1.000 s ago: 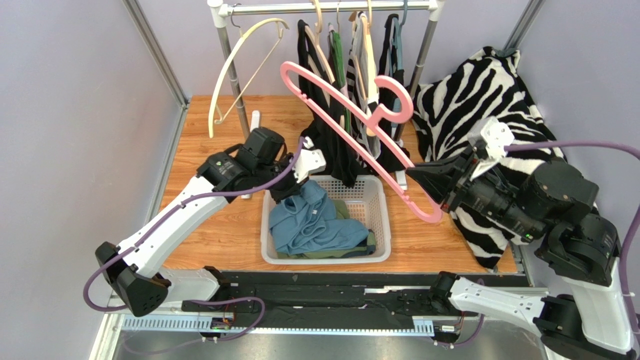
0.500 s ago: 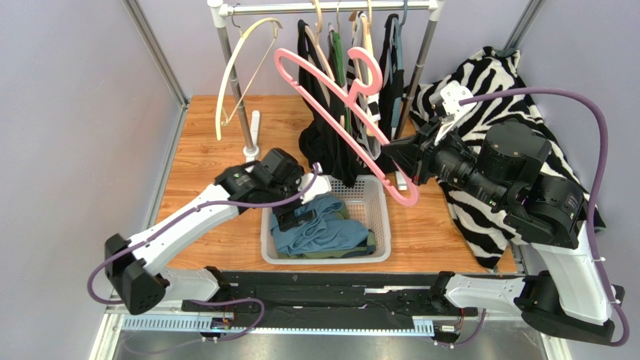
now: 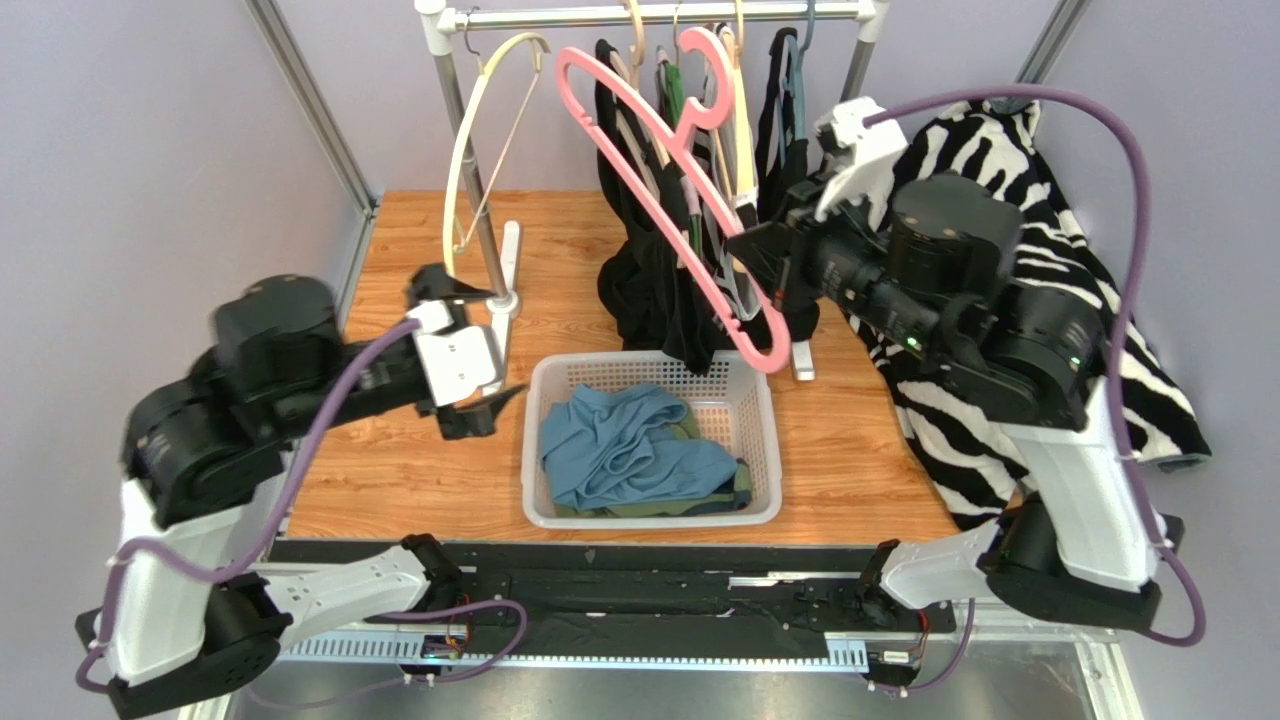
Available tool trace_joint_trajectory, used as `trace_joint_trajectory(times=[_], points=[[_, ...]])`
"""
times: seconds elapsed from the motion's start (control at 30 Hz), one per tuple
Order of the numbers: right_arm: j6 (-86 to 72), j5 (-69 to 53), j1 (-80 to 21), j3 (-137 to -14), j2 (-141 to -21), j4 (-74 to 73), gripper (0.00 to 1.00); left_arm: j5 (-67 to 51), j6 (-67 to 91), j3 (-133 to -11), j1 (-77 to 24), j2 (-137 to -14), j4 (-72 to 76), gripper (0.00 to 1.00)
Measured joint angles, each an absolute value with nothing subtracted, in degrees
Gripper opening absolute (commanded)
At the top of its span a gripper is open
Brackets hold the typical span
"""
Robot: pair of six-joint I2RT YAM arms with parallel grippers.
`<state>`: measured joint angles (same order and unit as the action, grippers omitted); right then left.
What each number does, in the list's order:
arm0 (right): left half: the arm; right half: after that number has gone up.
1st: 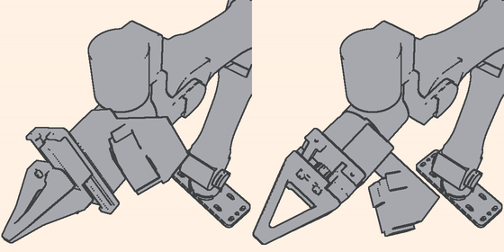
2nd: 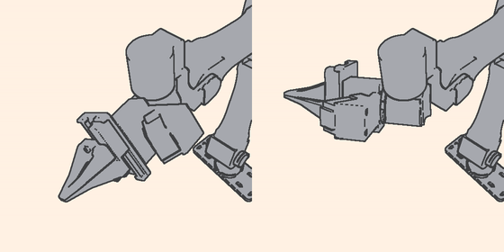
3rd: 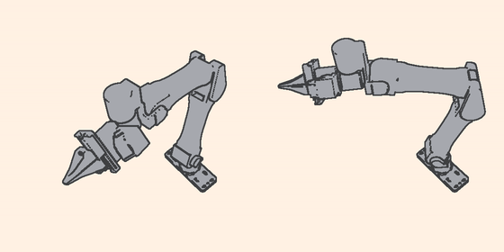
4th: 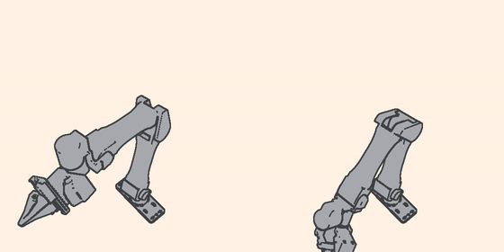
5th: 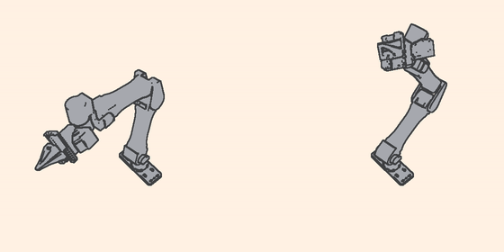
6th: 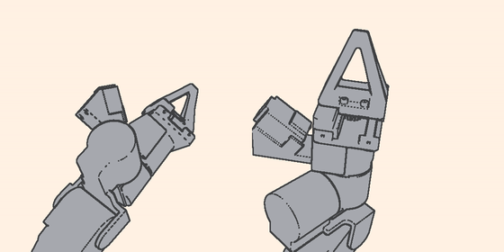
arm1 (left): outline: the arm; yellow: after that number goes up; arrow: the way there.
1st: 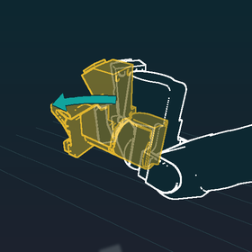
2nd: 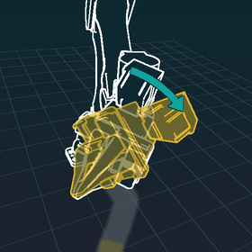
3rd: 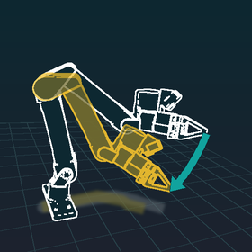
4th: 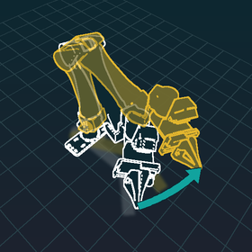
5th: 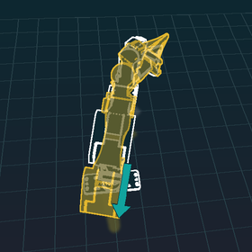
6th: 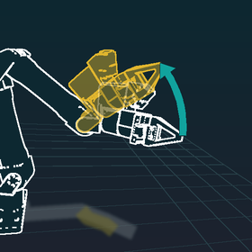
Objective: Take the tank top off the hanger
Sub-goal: Place the hanger at the clothesline.
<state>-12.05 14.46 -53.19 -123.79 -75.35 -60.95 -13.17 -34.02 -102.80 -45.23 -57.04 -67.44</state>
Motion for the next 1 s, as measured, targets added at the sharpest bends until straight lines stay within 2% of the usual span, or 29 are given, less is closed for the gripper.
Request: trace_joint_trajectory(times=[0.17,0.4,0.87,1.0], points=[[-15.42,16.69,-53.52,-128.42,-82.74,-60.64,0.00,-6.07,-38.65,-108.47,-44.73,-54.57,-67.16,0.99],[-16.43,21.93,-56.49,-142.89,-97.89,-60.14,0.00,0.21,-41.28,-110.67,-42.44,-53.93,-66.43,0.99],[-12.12,31.09,-56.82,-140.57,-102.52,-54.43,0.00,-1.61,-39.83,-108.68,-39.16,-50.06,-66.41,0.99],[-10.61,32.05,-56.82,-143.52,-105.23,-52.49,0.00,-2.96,-39.03,-107.20,-38.33,-50.00,-66.48,0.99]])
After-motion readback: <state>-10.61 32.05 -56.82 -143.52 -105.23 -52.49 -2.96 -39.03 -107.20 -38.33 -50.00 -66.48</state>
